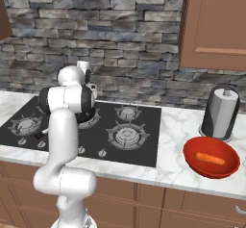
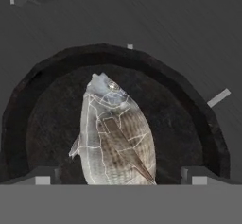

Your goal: Place the fish on the plate and place the carrot on the same plate.

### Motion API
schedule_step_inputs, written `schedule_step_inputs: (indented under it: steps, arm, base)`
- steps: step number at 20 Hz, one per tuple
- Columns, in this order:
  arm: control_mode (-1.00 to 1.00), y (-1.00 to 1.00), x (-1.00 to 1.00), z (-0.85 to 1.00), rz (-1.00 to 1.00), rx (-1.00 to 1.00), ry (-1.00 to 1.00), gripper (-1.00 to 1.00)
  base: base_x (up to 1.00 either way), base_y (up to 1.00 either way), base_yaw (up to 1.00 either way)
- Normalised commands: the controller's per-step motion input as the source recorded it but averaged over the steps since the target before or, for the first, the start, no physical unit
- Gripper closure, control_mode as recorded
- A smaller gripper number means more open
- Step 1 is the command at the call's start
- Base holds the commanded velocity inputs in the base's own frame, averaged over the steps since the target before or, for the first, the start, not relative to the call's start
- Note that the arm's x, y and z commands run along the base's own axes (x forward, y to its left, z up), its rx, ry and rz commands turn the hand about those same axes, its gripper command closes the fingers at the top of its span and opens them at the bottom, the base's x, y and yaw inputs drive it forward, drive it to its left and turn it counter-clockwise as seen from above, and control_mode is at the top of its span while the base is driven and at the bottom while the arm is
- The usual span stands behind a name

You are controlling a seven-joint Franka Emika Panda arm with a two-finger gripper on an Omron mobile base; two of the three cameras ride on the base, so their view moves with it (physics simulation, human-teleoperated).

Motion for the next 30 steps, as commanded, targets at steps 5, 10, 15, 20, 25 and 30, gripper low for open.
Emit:
schedule_step_inputs:
  steps: [5, 10, 15, 20, 25, 30]
  arm:
    - [-1.0, -0.01, -0.09, -0.08, 0.03, 0.0, 0.0, -1.0]
    - [-1.0, 0.0, -0.14, -0.06, 0.0, 0.0, -0.04, -1.0]
    - [-1.0, 0.0, -0.13, -0.14, 0.01, 0.0, -0.05, -1.0]
    - [-1.0, 0.0, -0.04, -0.17, 0.01, 0.0, -0.04, -1.0]
    - [-1.0, 0.0, 0.0, -0.13, 0.02, 0.0, -0.01, -1.0]
    - [-1.0, 0.0, 0.0, -0.03, 0.01, 0.0, 0.0, -1.0]
  base:
    - [0.0, 0.0, 0.0]
    - [0.0, 0.0, 0.0]
    - [0.0, 0.0, 0.0]
    - [0.0, 0.0, 0.0]
    - [0.0, 0.0, 0.0]
    - [0.0, 0.0, 0.0]
